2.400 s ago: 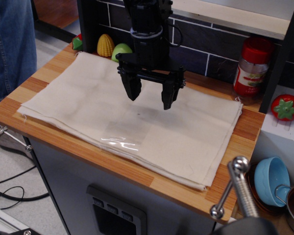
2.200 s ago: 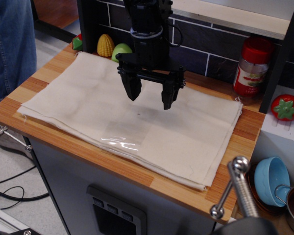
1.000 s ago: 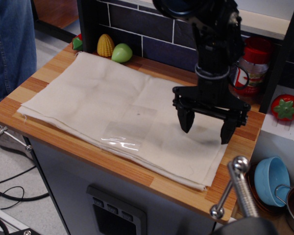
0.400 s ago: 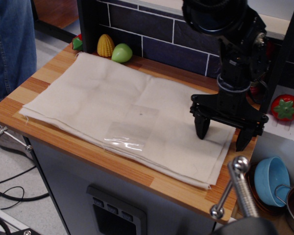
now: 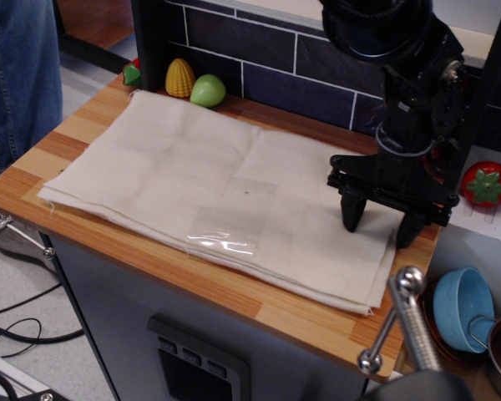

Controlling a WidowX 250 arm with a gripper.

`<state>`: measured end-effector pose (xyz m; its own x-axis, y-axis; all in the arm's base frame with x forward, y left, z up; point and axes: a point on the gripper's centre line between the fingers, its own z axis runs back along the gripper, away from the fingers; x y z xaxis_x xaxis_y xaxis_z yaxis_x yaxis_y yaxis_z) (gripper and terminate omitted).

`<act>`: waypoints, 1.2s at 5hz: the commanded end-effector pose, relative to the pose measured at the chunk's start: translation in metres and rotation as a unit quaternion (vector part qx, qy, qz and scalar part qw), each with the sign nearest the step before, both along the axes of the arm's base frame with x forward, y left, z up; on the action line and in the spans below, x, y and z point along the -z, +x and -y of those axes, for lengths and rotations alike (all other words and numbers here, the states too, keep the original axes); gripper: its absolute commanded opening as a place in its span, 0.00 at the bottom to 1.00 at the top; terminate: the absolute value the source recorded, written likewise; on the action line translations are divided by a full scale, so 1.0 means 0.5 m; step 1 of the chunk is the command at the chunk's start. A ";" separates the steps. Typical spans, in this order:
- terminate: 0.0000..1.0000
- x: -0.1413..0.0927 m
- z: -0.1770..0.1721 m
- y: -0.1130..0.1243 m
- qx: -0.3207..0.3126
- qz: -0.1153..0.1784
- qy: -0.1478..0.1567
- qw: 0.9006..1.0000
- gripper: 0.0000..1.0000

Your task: Fold cloth in half

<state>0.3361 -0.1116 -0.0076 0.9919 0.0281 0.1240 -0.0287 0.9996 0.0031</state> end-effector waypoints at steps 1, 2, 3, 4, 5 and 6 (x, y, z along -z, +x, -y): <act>0.00 0.037 -0.013 -0.028 0.006 -0.015 0.010 1.000 0.00; 0.00 0.008 -0.023 -0.038 0.007 -0.010 0.003 1.000 0.00; 0.00 -0.063 -0.048 -0.048 0.002 0.005 -0.026 1.000 0.00; 0.00 -0.135 -0.080 -0.053 -0.004 0.005 -0.052 0.999 0.00; 0.00 -0.207 -0.141 -0.052 -0.013 0.007 -0.067 0.998 0.00; 0.00 -0.243 -0.198 -0.043 -0.021 0.005 -0.072 0.997 0.00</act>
<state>0.3098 -0.0051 0.0989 0.9939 0.1000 0.0470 -0.0928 0.9863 -0.1365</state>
